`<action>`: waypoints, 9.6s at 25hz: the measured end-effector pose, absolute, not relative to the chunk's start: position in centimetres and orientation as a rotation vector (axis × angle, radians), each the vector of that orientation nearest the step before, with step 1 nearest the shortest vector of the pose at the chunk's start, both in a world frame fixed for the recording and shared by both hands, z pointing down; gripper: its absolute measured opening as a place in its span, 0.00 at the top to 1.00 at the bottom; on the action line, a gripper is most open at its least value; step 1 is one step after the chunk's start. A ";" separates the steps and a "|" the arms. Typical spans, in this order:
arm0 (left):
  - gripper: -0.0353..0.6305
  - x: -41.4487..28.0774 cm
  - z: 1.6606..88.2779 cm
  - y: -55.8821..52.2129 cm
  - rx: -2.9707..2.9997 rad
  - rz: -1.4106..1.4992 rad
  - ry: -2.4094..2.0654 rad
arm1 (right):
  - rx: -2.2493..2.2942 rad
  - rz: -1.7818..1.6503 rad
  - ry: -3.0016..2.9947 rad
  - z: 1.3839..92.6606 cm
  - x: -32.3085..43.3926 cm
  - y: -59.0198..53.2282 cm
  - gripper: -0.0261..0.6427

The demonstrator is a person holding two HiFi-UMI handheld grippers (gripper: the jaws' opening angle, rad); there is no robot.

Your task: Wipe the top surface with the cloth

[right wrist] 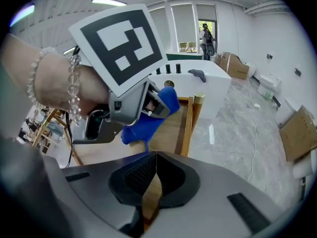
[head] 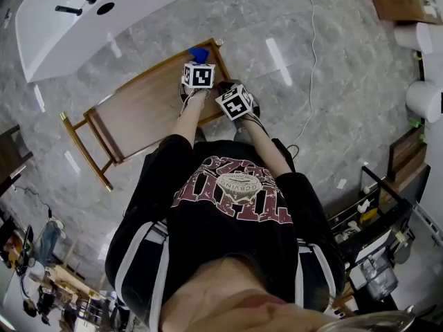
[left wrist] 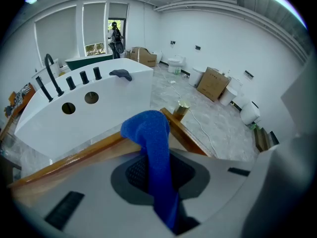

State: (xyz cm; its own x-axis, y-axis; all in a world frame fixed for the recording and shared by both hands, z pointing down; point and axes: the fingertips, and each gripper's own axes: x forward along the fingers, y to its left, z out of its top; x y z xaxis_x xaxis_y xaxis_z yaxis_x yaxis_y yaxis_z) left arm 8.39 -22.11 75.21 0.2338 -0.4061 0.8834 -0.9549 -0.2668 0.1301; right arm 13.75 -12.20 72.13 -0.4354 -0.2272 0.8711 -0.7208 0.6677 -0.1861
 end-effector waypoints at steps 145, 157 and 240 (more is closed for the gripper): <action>0.80 -14.3 75.2 -2.1 1.556 0.628 -1.404 | 0.349 0.479 -1.975 74.0 -5.8 -2.2 0.93; 0.80 -20.6 75.2 0.1 1.527 0.603 -1.427 | 0.287 0.446 -1.997 73.7 -11.7 -0.2 0.93; 0.80 -37.3 74.6 12.6 1.194 0.627 -1.695 | 0.091 0.350 -1.961 74.7 -19.7 6.9 0.93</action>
State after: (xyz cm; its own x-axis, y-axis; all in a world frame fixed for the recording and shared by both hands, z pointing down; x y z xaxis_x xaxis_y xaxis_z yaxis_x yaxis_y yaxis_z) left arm -37.29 12.63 74.57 -0.0868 -0.4336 0.8969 -0.9130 0.3948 0.1025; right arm -19.70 6.94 74.66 -0.4078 0.0966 0.9079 -0.2239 0.9534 -0.2020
